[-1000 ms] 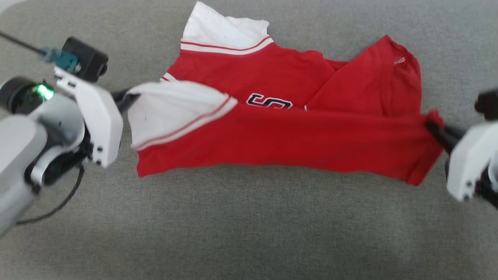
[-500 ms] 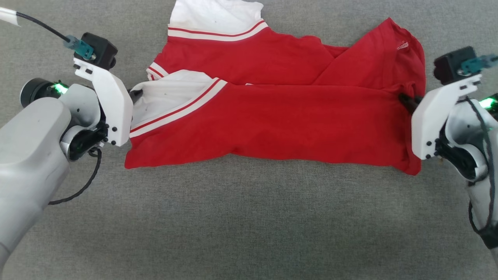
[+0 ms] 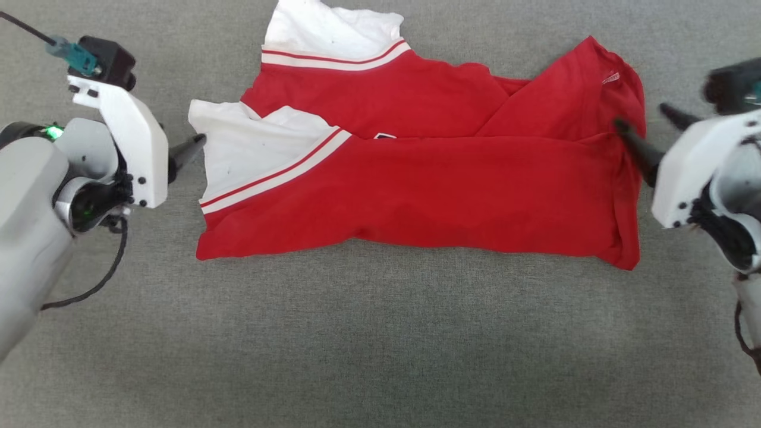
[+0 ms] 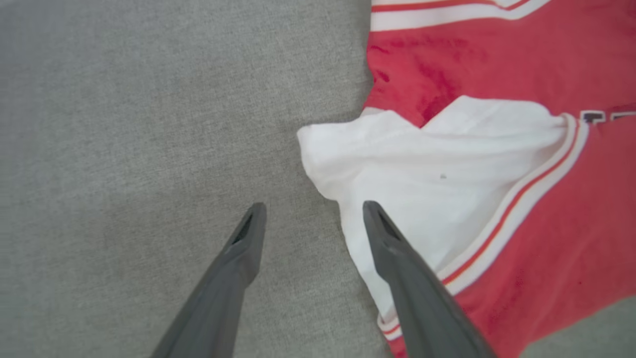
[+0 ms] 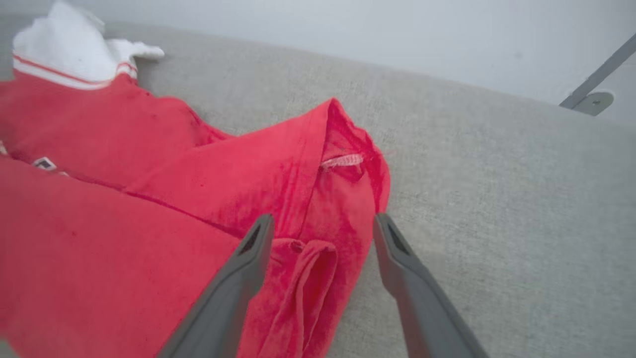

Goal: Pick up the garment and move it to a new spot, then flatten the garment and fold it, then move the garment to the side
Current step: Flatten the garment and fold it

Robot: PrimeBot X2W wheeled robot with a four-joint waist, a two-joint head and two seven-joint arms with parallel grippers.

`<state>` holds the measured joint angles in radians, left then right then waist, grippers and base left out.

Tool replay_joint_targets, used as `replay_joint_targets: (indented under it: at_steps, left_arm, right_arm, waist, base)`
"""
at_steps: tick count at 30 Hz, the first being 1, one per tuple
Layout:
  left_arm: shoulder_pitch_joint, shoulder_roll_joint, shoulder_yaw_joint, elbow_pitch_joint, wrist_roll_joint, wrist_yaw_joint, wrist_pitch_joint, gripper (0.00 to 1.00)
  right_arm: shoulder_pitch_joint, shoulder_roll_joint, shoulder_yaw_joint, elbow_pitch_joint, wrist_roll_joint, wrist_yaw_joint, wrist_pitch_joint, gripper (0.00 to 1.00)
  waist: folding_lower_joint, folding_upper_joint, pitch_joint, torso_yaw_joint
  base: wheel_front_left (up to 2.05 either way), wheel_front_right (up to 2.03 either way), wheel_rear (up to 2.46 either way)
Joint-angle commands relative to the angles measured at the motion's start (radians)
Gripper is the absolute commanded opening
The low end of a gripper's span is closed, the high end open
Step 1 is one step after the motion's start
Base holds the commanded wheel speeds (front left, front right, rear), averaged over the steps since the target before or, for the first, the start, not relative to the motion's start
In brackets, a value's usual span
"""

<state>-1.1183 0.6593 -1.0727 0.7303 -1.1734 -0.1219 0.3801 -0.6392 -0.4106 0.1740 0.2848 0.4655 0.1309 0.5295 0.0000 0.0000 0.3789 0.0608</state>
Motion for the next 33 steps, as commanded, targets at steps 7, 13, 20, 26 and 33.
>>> replay_joint_targets:
  at_steps: [7,13,20,26,33]
  left_arm:
    - [0.083,0.094,0.006,-0.21,-0.046,0.094,0.066,1.0]
    - [0.189,0.193,0.006,-0.432,-0.092,0.226,0.111,1.0]
    - [0.287,0.251,0.016,-0.562,-0.159,0.366,0.135,1.0]
    - [0.32,0.216,0.018,-0.493,-0.188,0.366,0.121,1.0]
    - [0.31,0.176,0.001,-0.426,-0.175,0.3,0.113,0.0]
  right_arm:
    - [0.124,0.055,-0.141,-0.163,-0.058,0.0,-0.115,1.0]
    - [0.228,0.133,-0.237,-0.31,-0.13,0.0,-0.194,1.0]
    - [0.336,0.233,-0.297,-0.43,-0.168,0.0,-0.233,1.0]
    - [0.395,0.26,-0.274,-0.426,-0.145,0.0,-0.182,1.0]
    - [0.415,0.242,-0.227,-0.383,-0.092,0.0,-0.037,1.0]
  waist:
    - [0.0,0.0,-0.021,-0.001]
    - [0.0,0.0,-0.018,-0.017]
    - [0.0,0.0,0.002,-0.055]
    - [0.0,0.0,0.011,-0.08]
    - [0.0,0.0,0.015,-0.083]
  base:
    - [0.0,0.0,0.0]
    - [0.0,0.0,0.0]
    - [0.0,0.0,0.0]
    - [0.0,0.0,0.0]
    - [0.0,0.0,0.0]
